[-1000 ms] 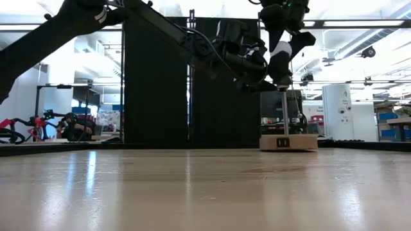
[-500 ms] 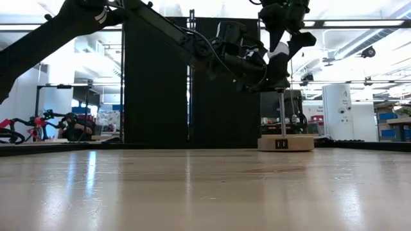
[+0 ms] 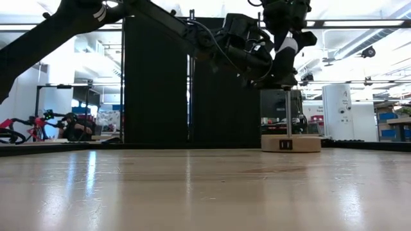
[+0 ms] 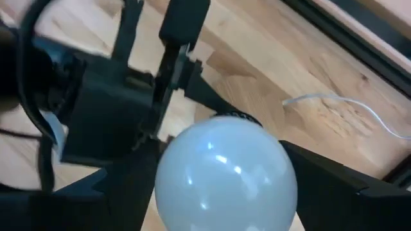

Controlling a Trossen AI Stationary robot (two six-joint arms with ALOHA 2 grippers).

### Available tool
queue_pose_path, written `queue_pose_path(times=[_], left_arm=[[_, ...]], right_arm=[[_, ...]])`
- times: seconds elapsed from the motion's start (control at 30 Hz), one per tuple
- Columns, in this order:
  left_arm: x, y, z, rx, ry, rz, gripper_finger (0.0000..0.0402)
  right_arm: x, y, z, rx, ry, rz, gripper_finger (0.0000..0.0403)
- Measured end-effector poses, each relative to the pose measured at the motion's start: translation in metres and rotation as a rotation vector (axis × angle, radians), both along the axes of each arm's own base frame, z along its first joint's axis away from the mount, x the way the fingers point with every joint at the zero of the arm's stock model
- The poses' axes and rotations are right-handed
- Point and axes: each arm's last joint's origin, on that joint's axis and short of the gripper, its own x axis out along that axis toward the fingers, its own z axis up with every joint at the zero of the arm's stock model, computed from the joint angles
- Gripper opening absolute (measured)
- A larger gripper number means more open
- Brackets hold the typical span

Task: Screw lightbulb
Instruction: Remove the lightbulb from the lamp

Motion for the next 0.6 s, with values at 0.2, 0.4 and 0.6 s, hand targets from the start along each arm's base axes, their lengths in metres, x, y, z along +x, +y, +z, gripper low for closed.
queue_pose_path(times=[0.2, 0.4, 0.6], left_arm=[[0.001, 0.0, 0.008, -0.004, 0.031, -0.003, 0.0145], [0.001, -0.002, 0.008, 0.008, 0.043, -0.055, 0.0145], [-0.004, -0.006, 0.017, 0.017, 0.086, -0.164, 0.0145]], right_arm=[[-0.002, 0.002, -0.001, 0.017, 0.025, 0.012, 0.0283], [-0.003, 0.003, -0.001, -0.016, 0.037, 0.125, 0.0258], [-0.006, 0.008, -0.001, -0.064, 0.028, 0.481, 0.0256]])
